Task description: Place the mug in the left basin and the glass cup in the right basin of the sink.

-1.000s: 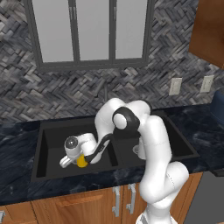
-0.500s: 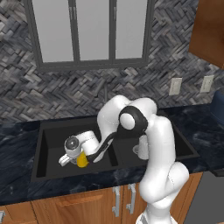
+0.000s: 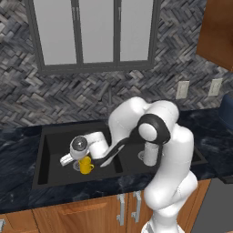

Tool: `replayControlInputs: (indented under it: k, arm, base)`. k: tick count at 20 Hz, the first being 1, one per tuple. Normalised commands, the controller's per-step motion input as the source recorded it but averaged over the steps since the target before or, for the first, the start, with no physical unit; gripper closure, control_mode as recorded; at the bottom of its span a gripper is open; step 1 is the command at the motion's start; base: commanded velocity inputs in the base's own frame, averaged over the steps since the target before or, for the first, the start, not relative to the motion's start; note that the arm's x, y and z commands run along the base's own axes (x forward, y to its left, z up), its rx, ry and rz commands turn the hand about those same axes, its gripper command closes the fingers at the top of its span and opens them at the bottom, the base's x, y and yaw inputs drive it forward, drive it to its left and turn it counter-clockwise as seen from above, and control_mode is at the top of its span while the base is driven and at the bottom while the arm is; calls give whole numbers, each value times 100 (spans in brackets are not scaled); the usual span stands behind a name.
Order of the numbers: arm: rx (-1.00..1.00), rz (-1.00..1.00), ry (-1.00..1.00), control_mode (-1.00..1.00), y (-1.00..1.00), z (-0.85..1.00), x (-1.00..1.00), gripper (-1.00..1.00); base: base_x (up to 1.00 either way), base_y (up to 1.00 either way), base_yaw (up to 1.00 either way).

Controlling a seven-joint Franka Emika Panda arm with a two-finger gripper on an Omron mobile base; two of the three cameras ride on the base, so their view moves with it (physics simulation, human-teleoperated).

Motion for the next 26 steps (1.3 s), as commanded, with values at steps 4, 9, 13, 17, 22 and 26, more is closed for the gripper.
replayControlInputs:
  k: [4,9,13,17,22,26]
  arm:
    - [15,-1,12,-100,0,62,0,-100]
    - [12,0,19,-100,0,66,0,-100]
    - [3,0,22,-100,0,65,0,-100]
    - [0,0,22,-100,0,69,0,-100]
    - [0,0,20,-100,0,83,0,-100]
    - [-4,0,16,-100,2,97,0,-100]
  base:
    - [0,0,0]
    - [0,0,0]
    - [0,0,0]
    - [0,0,0]
    - [0,0,0]
    - [0,0,0]
